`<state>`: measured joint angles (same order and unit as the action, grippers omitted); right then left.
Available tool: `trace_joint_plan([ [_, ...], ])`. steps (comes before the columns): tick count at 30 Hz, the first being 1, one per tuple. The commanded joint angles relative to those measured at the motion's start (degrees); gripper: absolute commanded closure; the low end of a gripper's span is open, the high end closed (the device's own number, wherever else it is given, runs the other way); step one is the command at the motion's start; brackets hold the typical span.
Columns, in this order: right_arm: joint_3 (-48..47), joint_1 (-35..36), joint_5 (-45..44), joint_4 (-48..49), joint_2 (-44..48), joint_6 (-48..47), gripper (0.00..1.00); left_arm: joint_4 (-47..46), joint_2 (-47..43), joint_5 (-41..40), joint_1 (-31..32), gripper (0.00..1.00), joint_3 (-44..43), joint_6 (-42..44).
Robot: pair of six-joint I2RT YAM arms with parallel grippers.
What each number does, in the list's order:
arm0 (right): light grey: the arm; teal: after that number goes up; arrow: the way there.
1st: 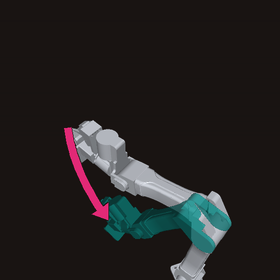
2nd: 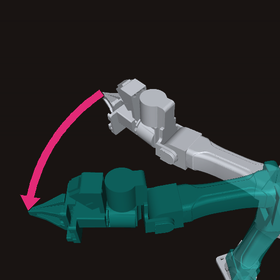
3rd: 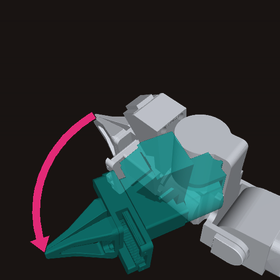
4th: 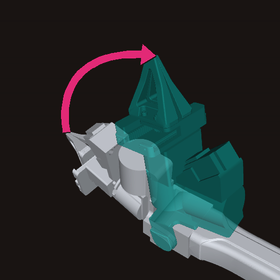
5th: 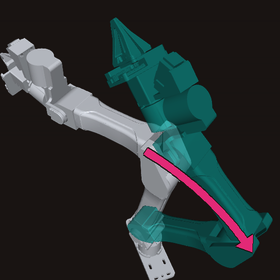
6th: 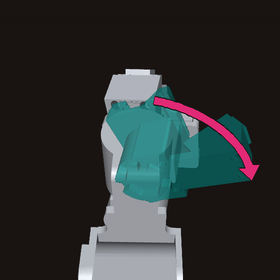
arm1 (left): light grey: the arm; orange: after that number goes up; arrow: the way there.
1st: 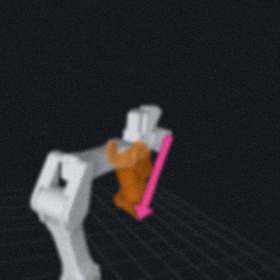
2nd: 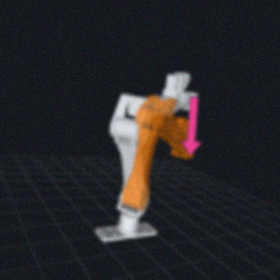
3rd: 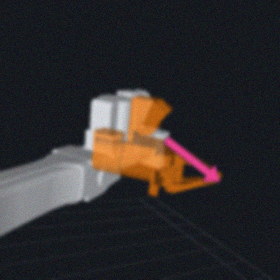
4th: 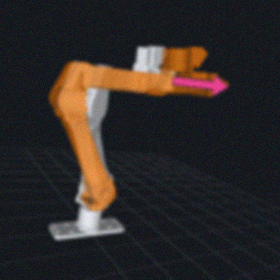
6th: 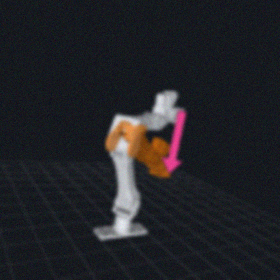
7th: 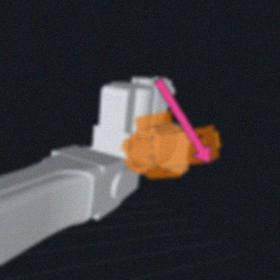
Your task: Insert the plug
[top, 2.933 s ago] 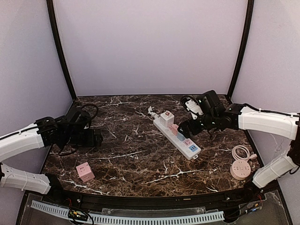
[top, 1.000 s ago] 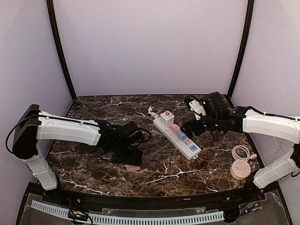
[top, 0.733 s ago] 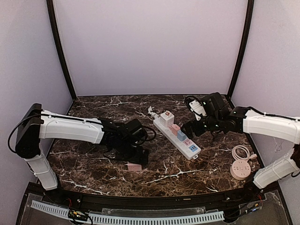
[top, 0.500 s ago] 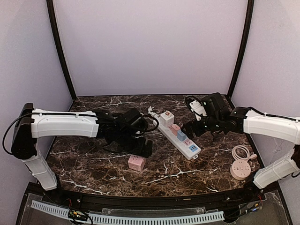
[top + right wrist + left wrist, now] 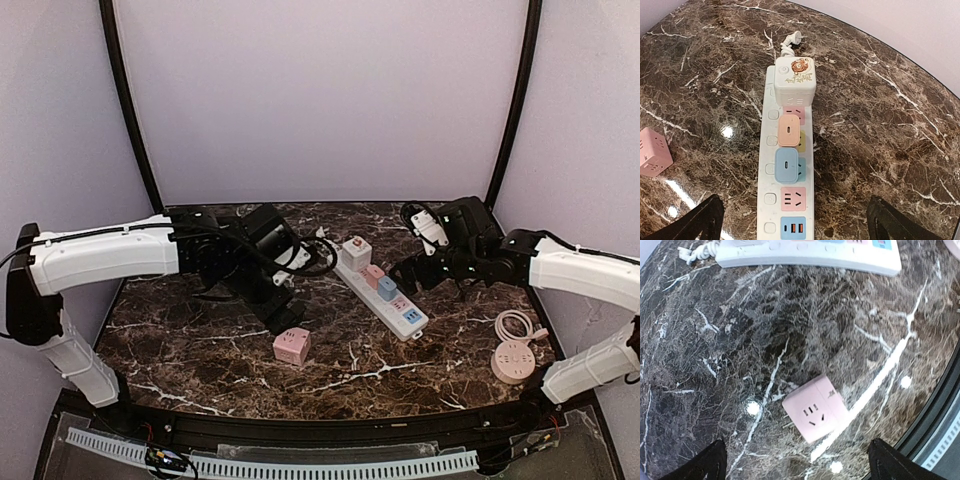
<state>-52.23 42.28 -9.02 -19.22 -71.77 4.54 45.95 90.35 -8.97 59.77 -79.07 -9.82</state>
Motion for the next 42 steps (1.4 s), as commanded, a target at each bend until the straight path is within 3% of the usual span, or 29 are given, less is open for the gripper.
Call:
trace_joint_plan([
  [1, 0.72, 0.30, -0.17, 1.73, 1.01, -0.56, 0.01, 6.77, 1.46, 2.85, 0.25, 0.02, 2.33, 13.07],
  [6, 0.75, 0.34, 0.05, 1.73, 1.10, -0.50, 0.01, 4.29, 1.83, 3.87, 0.18, 0.01, 5.05, 14.26],
  [10, 0.64, 0.34, -0.03, 1.78, 0.90, -0.45, 0.01, 7.86, 6.29, 5.93, 0.52, 0.01, 0.80, 7.09],
  [13, 0.63, 0.32, -0.03, 1.65, 0.60, -0.45, 0.01, 12.30, 10.12, 4.33, 2.64, 0.02, -3.48, 8.57],
  [17, 0.55, 0.32, 0.14, 1.70, 0.72, -0.70, 0.01, 13.32, 10.40, -1.69, 5.41, 0.06, -1.87, 19.79],
  [21, 0.93, 0.34, 0.71, 2.04, 1.73, -0.58, 0.01, 6.00, 7.93, -8.26, 5.21, 0.07, 3.94, 30.37],
  [26, 1.00, 0.31, 1.57, 2.39, 1.67, -0.58, 0.01, 3.22, 6.85, -3.08, 4.84, 0.06, 7.14, 48.36],
  [33, 1.07, 0.30, 1.19, 2.36, 1.63, -0.58, 0.01, 1.19, 4.66, 7.22, -1.09, 0.06, 5.53, 62.32],
  [42, 0.99, 0.30, 1.44, 2.35, 1.22, -0.49, 0.01, -4.27, 6.40, 15.00, -4.78, 0.07, 7.65, 66.28],
])
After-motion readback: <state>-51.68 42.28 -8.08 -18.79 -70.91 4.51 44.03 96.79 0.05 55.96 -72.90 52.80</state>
